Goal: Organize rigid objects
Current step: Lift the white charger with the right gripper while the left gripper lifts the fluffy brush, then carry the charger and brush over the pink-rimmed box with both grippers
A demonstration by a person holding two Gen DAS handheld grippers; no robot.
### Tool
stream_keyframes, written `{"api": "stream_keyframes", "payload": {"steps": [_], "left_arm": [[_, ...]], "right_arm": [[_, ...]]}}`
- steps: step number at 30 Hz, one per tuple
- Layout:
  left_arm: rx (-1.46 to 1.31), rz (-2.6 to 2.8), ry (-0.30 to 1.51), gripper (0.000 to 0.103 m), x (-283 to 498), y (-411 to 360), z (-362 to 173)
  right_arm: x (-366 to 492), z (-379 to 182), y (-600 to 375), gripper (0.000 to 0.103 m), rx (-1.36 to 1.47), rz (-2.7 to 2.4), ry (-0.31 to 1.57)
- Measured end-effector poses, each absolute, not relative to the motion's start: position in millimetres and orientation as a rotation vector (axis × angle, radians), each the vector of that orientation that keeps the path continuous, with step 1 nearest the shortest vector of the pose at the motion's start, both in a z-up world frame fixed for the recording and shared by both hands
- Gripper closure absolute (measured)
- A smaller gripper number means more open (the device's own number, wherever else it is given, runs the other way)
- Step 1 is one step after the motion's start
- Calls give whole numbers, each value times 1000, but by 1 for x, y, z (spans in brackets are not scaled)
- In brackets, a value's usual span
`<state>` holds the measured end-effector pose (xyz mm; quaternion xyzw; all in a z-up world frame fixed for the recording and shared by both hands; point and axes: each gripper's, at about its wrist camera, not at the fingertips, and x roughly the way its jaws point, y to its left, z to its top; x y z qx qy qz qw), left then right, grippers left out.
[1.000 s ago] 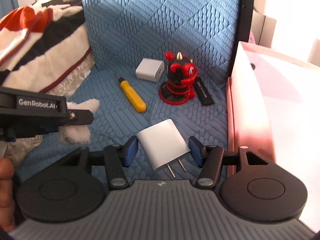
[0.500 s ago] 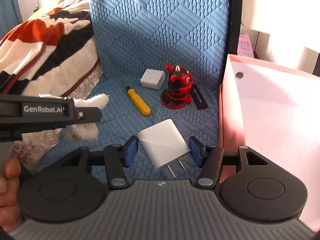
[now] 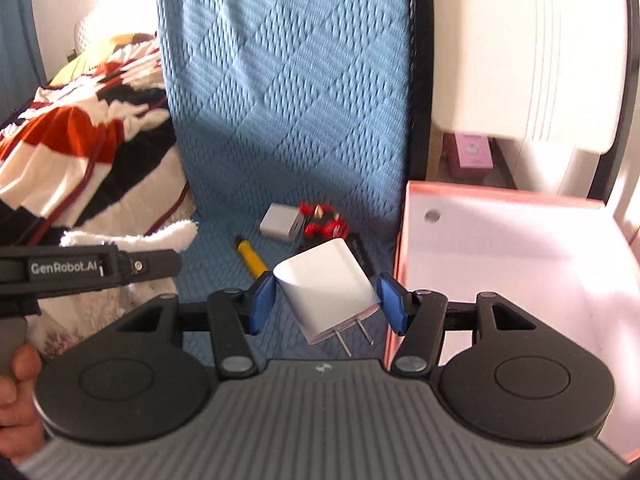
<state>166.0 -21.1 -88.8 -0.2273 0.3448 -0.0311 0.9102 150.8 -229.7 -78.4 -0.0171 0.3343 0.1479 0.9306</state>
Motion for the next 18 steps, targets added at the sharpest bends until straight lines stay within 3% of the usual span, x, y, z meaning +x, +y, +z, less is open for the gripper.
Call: {"api": "stream_keyframes", "payload": {"steps": [18], "left_arm": [[-426,-177,614,63,181,-87,-19]], "right_arm": [[151,-23,-299,44,-20,252,576]]}}
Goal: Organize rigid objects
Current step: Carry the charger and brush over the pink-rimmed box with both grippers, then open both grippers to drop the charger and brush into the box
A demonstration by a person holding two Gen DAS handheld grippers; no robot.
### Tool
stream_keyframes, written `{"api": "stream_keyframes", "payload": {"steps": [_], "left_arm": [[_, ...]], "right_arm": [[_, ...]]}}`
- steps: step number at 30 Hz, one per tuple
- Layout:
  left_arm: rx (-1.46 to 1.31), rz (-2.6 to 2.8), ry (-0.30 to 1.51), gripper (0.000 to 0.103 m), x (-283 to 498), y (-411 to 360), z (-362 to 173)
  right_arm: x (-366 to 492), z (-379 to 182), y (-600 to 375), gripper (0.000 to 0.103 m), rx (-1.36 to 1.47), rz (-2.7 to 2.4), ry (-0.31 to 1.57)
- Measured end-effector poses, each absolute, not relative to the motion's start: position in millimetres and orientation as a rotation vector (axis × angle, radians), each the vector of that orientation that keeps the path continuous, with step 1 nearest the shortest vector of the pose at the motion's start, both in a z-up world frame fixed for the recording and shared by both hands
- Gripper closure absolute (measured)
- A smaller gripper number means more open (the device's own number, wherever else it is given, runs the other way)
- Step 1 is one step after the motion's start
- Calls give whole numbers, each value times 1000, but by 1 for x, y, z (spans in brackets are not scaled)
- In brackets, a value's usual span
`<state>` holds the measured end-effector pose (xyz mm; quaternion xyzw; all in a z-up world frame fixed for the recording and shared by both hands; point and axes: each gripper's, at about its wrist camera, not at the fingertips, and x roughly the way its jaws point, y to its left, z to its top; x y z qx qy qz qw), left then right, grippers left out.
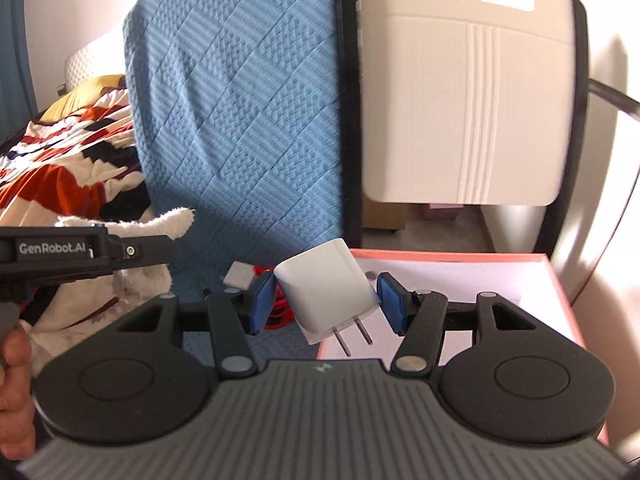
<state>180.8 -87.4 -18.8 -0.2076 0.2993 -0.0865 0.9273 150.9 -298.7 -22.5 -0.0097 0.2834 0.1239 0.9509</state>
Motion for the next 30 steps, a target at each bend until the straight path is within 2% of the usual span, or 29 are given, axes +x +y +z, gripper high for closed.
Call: {"api": "stream_keyframes", "payload": {"steps": [11,30], "left_arm": [[-385,-280,655,63,189,-159,-26],[-263,-351,884,63,203,-244,-114]], "right_arm": [[144,-34,-363,44,11,171,589],[148,-148,-439,44,79,51,861]]}}
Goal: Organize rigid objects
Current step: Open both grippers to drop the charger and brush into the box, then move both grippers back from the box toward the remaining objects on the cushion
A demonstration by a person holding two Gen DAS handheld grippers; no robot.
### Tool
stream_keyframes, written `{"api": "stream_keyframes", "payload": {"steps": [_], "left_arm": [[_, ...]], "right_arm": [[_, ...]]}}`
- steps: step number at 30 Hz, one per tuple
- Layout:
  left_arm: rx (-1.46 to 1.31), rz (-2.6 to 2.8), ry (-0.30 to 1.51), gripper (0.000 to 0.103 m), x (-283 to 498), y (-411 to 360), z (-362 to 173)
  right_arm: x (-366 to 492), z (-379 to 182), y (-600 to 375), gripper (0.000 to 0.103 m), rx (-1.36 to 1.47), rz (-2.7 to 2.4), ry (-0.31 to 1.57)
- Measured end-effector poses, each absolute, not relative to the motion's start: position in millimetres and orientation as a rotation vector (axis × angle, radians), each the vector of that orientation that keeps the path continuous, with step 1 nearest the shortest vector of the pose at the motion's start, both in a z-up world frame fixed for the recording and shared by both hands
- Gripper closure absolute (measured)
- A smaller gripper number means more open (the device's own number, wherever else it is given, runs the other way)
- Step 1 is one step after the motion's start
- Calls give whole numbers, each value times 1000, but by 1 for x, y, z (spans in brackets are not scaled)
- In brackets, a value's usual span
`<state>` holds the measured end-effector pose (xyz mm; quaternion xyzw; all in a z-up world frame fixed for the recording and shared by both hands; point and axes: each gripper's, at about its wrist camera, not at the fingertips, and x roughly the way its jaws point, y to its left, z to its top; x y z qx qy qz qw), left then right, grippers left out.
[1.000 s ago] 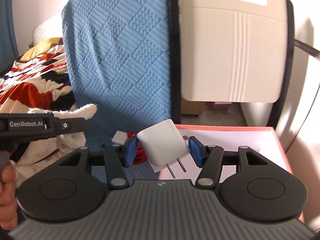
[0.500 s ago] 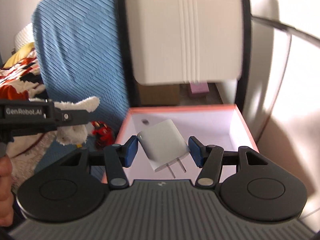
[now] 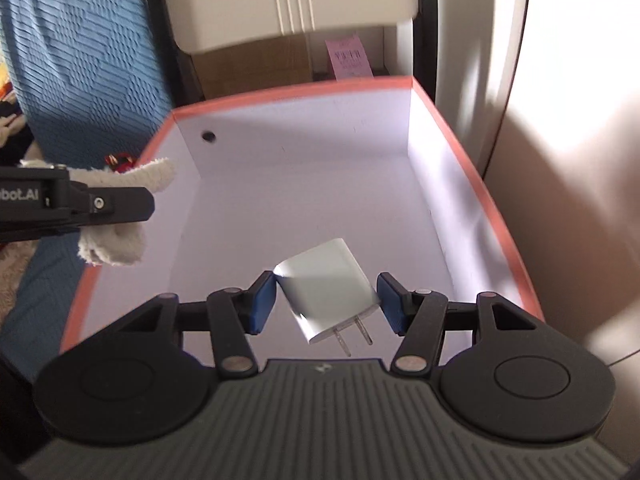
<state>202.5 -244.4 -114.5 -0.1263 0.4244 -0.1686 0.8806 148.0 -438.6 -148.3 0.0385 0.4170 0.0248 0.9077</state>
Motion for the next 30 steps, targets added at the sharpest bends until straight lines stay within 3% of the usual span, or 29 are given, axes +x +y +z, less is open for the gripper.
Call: {"api": "stream_keyframes", "payload": {"steps": [7,13,16,30], "left_arm": [[-245,-336,938,62,200,-244,-134],[-225,-311,925,47,195,-236,-125],[-245,-317,890,39,189,-229,-112],[-298,-316,654,39,147,-162,-33]], "right_arm": [[148,-182,-445,44,107,60,965],[148,-184,-444,40,133,33,966],[148,-173,-440,35,120,36,944],[130,-79,-396,35,112,98,710]]}}
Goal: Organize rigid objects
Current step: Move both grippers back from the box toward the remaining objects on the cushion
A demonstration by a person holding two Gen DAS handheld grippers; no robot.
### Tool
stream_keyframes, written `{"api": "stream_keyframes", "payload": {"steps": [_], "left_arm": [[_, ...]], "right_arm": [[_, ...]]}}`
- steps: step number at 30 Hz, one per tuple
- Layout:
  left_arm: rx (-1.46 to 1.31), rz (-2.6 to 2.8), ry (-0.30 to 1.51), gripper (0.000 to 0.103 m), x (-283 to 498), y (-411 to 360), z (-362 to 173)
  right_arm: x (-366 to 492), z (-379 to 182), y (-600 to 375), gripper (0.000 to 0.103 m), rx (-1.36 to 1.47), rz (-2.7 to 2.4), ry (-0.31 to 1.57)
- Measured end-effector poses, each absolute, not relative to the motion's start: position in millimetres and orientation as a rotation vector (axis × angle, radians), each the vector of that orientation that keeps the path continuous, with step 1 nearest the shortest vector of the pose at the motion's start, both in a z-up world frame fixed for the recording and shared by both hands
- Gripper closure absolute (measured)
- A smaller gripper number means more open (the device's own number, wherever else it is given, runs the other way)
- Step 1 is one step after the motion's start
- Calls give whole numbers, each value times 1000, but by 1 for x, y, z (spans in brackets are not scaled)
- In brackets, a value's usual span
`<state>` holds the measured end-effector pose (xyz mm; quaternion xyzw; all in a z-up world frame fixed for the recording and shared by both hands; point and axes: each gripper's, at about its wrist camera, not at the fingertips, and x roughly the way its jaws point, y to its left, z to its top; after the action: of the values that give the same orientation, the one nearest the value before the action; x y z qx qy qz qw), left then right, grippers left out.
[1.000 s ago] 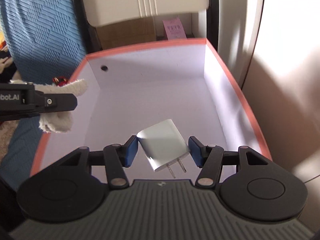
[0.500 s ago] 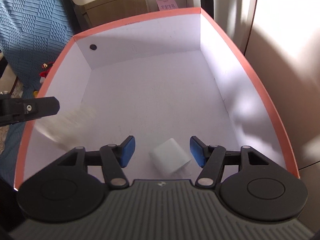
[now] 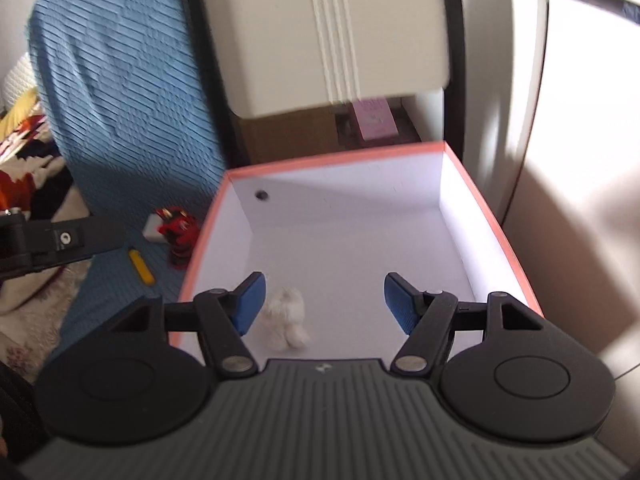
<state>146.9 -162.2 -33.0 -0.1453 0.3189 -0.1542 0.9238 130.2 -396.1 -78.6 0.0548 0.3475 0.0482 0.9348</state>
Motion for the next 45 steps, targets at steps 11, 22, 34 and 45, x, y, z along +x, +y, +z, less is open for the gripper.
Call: {"api": "stream_keyframes", "payload": {"steps": [11,22,34,45], "left_arm": [[-325,-271,525,39,115,-92,-7],[-347,-183,506,39,103,-31,-26],[-373,-107,534,39,98,15,-55],[-320,-84,576,39,101,30,-82]], "right_arm": [[114,-38,-340,35,64,183,585],[106,-44,-287,35,27,246,583],[102,-63,-245,35,-10,284,626],[95,-78,-227,35,-18,314,663]]}}
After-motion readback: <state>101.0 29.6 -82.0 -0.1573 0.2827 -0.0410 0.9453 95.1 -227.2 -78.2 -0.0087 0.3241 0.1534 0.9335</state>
